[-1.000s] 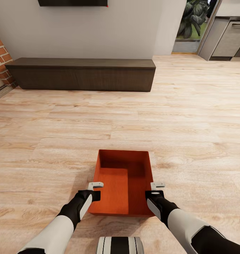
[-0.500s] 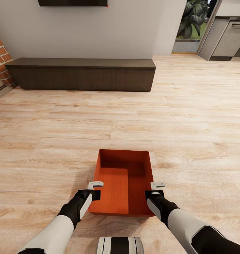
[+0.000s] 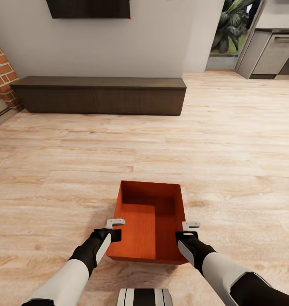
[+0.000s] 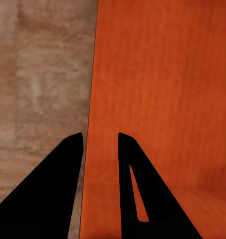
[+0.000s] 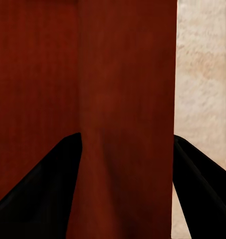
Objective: Move the two storage containers from the living room to the garage. In the garage, place one container on the floor and stack the other container on top of it (either order is fine).
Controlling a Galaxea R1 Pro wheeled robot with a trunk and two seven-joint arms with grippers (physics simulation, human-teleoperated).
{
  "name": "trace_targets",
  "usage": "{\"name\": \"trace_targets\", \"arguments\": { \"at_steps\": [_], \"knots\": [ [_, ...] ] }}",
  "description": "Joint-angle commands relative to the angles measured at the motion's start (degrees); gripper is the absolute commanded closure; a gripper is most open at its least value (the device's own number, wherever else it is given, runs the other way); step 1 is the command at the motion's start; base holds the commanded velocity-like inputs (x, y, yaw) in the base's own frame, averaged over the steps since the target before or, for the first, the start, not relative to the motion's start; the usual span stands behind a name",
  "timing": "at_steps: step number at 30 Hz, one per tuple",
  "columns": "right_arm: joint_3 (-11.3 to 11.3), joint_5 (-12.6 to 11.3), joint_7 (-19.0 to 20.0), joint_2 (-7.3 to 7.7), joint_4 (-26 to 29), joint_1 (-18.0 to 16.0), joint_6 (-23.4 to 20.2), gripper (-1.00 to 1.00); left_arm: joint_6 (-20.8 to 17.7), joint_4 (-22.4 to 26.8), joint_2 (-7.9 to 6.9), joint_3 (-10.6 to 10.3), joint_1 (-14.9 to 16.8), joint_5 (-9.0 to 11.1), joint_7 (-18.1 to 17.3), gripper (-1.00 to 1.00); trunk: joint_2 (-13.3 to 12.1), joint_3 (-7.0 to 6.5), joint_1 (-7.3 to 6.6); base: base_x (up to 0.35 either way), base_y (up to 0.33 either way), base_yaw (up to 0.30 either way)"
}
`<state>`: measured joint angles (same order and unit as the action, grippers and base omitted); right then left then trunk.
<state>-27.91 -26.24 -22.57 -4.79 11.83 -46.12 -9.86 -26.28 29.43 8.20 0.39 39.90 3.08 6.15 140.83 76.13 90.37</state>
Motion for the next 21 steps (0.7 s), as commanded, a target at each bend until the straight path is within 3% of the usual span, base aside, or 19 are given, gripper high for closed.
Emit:
{"name": "trace_targets", "arguments": {
  "at_steps": [1,21],
  "knots": [
    [-0.57,0.66,-0.81,0.07,0.04,-0.02,-0.6,1.0,-0.44,0.11,-0.02,0.05,0.0,-0.79,0.62,1.0,-0.4,-0.15,-0.23,0.0,0.0,0.0],
    [-0.49,0.67,-0.81,0.13,1.04,-0.02,-0.57,1.0,-0.41,0.1,-0.02,0.12,0.0,-0.79,0.56,1.0,-8.42,-3.74,-4.63,0.0,0.0,0.0]
  ]
}}
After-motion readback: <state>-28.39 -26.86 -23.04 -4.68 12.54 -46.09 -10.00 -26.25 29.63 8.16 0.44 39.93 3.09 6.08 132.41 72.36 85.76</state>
